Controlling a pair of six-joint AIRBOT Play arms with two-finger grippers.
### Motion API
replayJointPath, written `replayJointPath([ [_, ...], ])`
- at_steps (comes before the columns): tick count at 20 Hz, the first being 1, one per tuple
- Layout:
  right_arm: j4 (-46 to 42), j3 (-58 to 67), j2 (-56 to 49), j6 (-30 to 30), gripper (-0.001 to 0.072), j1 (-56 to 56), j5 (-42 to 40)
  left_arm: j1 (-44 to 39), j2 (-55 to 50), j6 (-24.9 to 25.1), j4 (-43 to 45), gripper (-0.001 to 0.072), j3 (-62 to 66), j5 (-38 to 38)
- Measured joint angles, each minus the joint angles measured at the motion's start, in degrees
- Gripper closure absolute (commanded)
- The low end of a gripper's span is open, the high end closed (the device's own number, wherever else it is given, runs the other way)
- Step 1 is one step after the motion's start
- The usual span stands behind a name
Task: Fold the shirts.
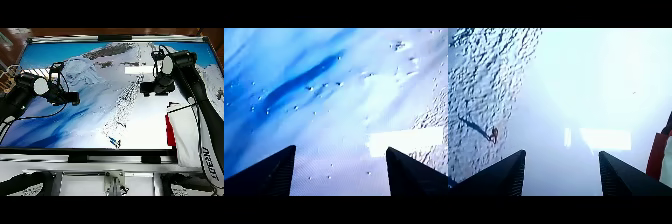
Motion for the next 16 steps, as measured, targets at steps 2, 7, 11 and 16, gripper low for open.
replayJointPath([
  [2,0.00,0.00,0.00,0.00,0.0144,0.00,0.00,0.00,0.00,0.00,0.00,0.0063,0.00,0.00],
  [7,0.00,0.00,-0.02,0.00,0.0143,0.00,0.00,0.00,0.00,0.00,0.00,0.0063,0.00,0.00],
  [11,0.00,0.00,0.00,0.00,0.0144,0.00,0.00,0.00,0.00,0.00,0.00,0.0063,0.00,0.00],
  [16,0.00,0.00,0.00,0.02,0.0144,0.00,-0.74,0.00,0.00,0.00,0.00,0.0062,0.00,0.00],
])
